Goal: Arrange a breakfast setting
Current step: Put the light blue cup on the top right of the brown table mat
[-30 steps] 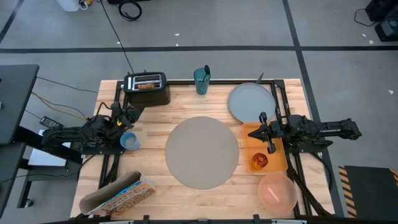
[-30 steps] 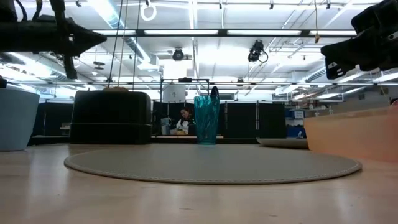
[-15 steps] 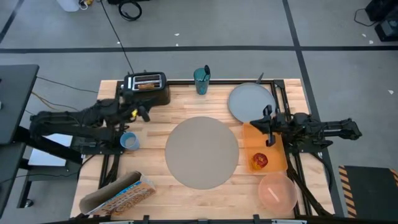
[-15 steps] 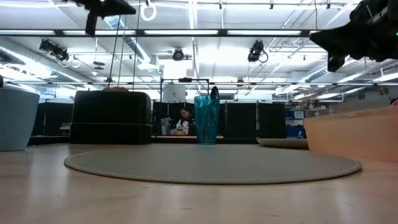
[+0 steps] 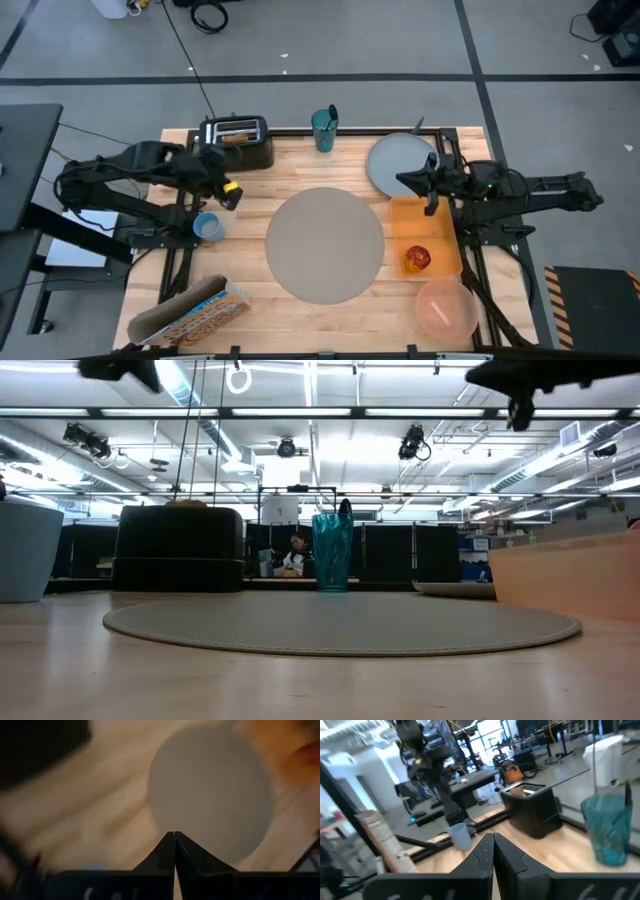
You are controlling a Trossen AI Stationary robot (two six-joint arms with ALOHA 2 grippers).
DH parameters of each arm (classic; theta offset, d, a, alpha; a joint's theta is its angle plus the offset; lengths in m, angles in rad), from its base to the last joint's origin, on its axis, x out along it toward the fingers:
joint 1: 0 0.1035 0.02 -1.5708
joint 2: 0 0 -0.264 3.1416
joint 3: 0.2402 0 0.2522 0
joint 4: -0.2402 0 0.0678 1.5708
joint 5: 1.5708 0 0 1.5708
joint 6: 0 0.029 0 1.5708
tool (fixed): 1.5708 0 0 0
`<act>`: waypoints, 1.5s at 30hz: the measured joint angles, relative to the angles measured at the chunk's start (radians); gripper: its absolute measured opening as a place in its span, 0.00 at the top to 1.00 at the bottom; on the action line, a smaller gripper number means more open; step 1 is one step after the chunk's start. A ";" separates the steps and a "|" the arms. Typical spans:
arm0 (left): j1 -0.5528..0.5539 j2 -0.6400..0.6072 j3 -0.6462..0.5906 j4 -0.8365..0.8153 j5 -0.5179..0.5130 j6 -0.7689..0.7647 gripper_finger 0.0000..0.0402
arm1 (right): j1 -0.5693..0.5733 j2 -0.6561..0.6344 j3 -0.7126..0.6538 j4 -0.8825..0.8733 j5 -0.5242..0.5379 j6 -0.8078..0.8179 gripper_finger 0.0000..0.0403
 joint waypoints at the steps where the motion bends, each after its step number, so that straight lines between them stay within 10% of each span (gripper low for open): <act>1: 0.000 0.011 -0.007 -0.045 0.013 -0.038 0.96 | 0.000 0.034 0.023 0.001 0.004 -0.013 0.97; 20: -0.054 0.040 -0.421 0.004 0.156 -0.375 0.56 | -0.008 0.403 0.083 -0.002 -0.181 0.078 0.56; 37: -0.078 0.060 -0.604 0.178 0.163 -0.503 0.58 | -0.052 0.379 0.083 0.027 -0.179 0.038 0.54; 45: -0.077 0.061 -0.603 0.169 0.133 -0.511 0.86 | -0.112 0.279 0.083 -0.009 -0.209 0.062 0.54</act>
